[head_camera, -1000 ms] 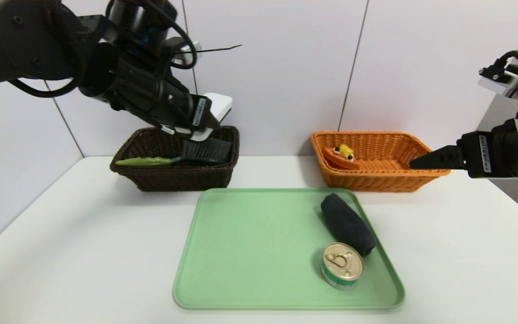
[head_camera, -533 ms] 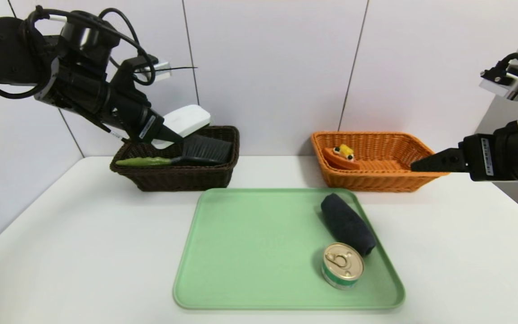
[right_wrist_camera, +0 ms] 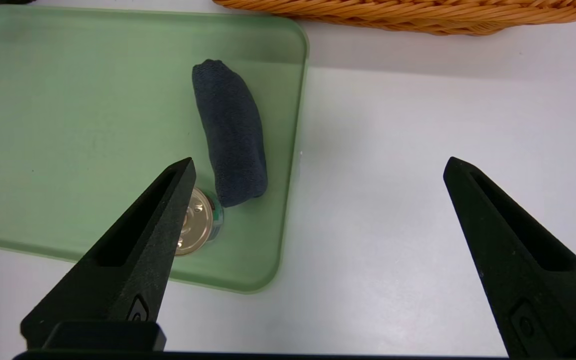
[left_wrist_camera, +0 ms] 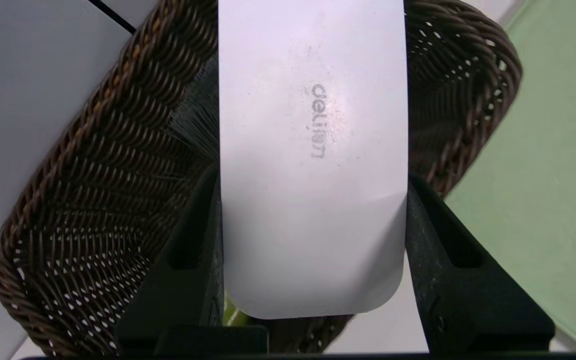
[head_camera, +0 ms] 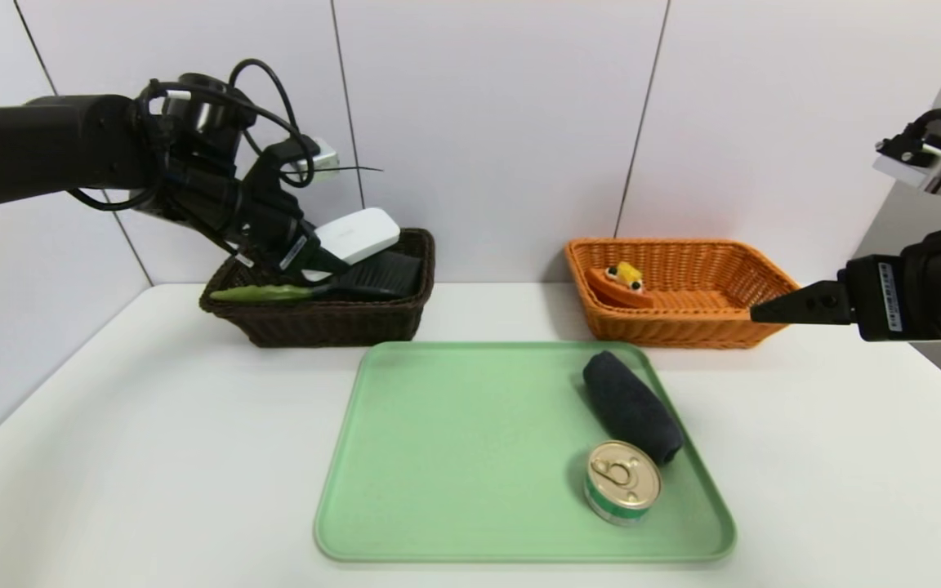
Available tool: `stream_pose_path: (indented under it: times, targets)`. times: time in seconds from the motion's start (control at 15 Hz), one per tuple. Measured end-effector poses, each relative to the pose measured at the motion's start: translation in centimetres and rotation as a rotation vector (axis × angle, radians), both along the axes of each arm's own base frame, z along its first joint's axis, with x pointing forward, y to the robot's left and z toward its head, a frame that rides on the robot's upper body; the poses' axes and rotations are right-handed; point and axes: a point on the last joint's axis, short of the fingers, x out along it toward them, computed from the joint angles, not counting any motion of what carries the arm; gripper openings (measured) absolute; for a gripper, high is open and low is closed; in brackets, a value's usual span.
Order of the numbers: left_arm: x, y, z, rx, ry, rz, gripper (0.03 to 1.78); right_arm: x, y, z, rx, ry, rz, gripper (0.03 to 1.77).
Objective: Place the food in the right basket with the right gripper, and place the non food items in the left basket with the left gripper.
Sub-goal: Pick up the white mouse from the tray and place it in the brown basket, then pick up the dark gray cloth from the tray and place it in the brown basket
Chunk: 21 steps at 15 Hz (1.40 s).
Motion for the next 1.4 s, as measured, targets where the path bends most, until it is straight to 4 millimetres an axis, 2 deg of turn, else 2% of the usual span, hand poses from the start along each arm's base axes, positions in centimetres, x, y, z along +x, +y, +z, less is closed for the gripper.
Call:
stream_pose_path:
  times: [0.2, 0.53, 0.73, 1.07, 1.4]
  targets:
    - [1.4, -0.2, -1.4, 0.001, -0.007, 0.0, 1.01, -0.1, 0.0, -0.1, -0.001, 0.004, 0.0, 1.71]
    - [2.2, -0.4, -2.8, 0.005, 0.025, 0.001, 1.01, -0.1, 0.0, -0.3, -0.003, 0.009, 0.004, 1.71]
    - [2.3, -0.4, -2.9, 0.003, 0.027, 0.001, 1.24, -0.2, 0.0, -0.2, -0.001, 0.006, 0.004, 1.71]
    - [1.5, 0.0, -1.2, -0.026, 0.002, 0.027, 1.46, -0.3, 0.0, -0.3, -0.001, 0.011, 0.004, 1.71]
    - [-0.5, 0.2, 2.5, -0.206, -0.011, 0.151, 1.57, -0.5, 0.0, -0.2, 0.001, 0.006, 0.006, 1.71]
